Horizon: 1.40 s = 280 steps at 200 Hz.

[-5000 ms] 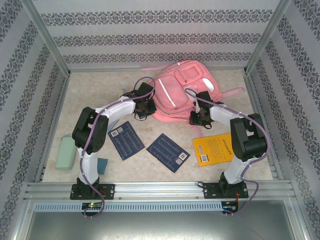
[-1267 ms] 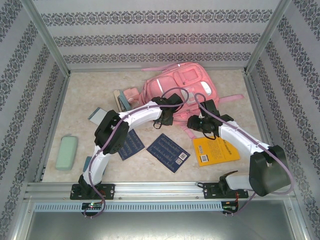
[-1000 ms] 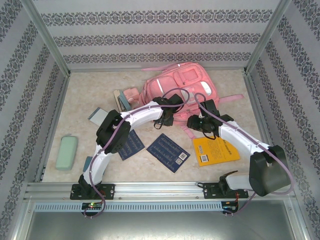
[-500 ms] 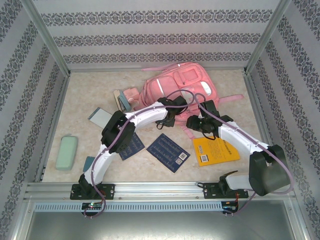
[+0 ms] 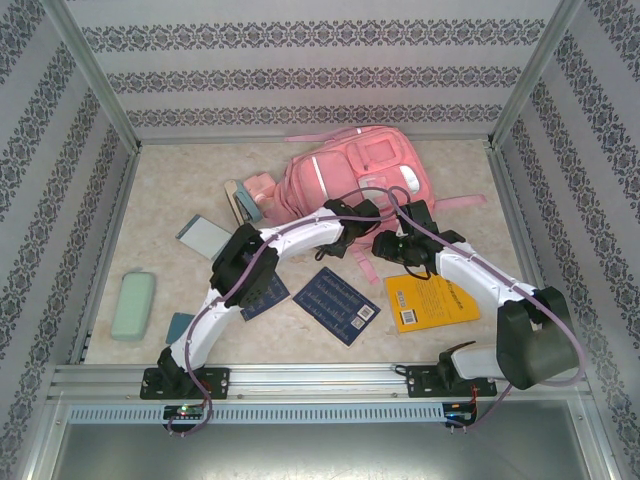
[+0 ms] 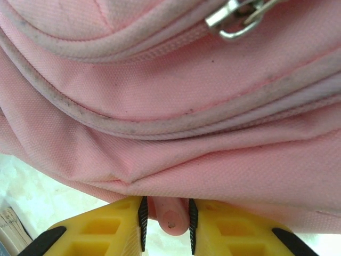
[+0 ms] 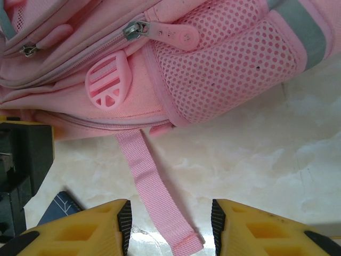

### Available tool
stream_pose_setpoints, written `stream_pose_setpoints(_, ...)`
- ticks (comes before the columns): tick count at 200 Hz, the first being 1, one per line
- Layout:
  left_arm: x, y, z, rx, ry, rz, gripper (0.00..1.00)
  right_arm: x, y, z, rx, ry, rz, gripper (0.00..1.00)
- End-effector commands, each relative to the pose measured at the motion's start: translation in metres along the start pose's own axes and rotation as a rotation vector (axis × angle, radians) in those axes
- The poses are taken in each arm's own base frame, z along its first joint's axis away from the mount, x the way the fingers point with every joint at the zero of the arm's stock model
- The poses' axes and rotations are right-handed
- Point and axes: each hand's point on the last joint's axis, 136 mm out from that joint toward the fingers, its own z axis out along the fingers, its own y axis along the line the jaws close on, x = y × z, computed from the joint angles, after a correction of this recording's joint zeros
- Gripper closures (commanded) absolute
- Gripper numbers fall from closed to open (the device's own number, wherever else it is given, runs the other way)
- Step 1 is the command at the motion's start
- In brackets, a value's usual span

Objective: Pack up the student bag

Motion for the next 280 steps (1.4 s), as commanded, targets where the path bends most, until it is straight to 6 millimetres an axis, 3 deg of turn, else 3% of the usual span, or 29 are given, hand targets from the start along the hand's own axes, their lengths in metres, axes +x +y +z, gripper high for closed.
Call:
stream_pose_setpoints(1, 0.017, 0.007, 0.005, -0.072, 0.058, 0.089, 0.75, 0.004, 0.000, 0.003, -0.009, 0.012, 0.019, 0.55)
stream_pose_setpoints(77, 0.015, 0.005, -0.001, -0.043, 0.053, 0.076, 0.91, 0.002, 0.002, 0.004, -0.010, 0.016, 0.014, 0.55)
stream_pose_setpoints(92, 0.013, 0.007, -0.004, -0.041, 0.044, 0.064, 1.00, 0.002, 0.002, 0.004, -0.010, 0.018, 0.013, 0.55)
stream_pose_setpoints(148, 0.006, 0.009, -0.025, 0.162, -0.016, -0.074, 1.00, 0.002, 0.012, 0.006, -0.033, 0.034, 0.011, 0.53)
stream_pose_setpoints(188, 0.006, 0.006, -0.032, 0.341, -0.032, -0.125, 1.00, 0.001, 0.030, 0.013, -0.121, 0.050, 0.134, 0.48)
stream_pose_setpoints(246, 0.006, -0.012, -0.046, 0.512, -0.052, -0.108, 1.00, -0.005, 0.063, 0.043, -0.312, 0.076, 0.426, 0.48)
stream_pose_setpoints(280, 0.009, -0.012, -0.052, 0.538, -0.059, -0.099, 1.00, -0.010, 0.068, 0.062, -0.324, 0.082, 0.535, 0.47)
